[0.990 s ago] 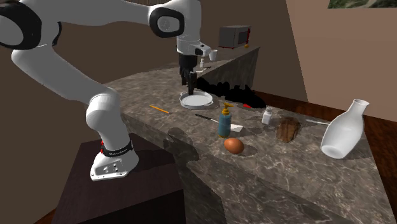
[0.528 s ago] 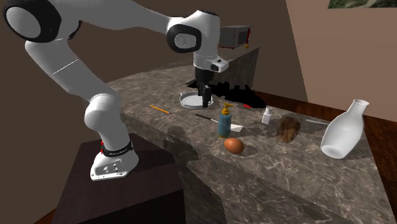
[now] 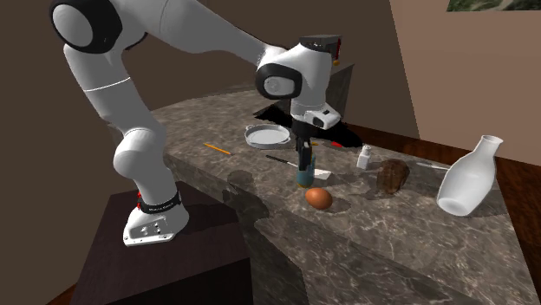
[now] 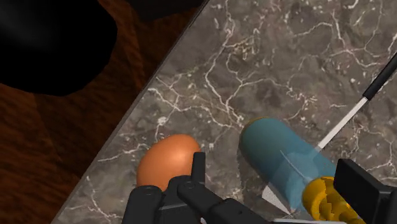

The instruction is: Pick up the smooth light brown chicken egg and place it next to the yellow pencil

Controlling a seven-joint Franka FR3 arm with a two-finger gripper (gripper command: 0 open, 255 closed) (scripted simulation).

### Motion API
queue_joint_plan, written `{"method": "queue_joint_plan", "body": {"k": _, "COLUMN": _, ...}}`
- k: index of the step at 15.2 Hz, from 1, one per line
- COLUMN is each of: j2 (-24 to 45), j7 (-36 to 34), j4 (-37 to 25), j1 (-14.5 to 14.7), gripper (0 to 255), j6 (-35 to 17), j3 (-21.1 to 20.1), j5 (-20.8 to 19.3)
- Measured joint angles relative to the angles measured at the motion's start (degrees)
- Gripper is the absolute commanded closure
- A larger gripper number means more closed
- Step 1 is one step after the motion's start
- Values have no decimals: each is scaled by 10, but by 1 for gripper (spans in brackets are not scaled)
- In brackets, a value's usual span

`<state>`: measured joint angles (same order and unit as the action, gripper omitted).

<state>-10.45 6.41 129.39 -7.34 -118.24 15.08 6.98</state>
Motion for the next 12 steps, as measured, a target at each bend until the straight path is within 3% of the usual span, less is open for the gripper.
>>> {"method": "queue_joint_plan", "body": {"k": 8, "j2": 147, "j7": 19, "j4": -76, "j1": -34, "gripper": 0, "j6": -64, "j3": 44, "j5": 78}}
{"method": "queue_joint_plan", "body": {"k": 12, "j2": 183, "j7": 28, "j4": -88, "j1": -41, "gripper": 0, "j6": -84, "j3": 47, "j5": 101}}
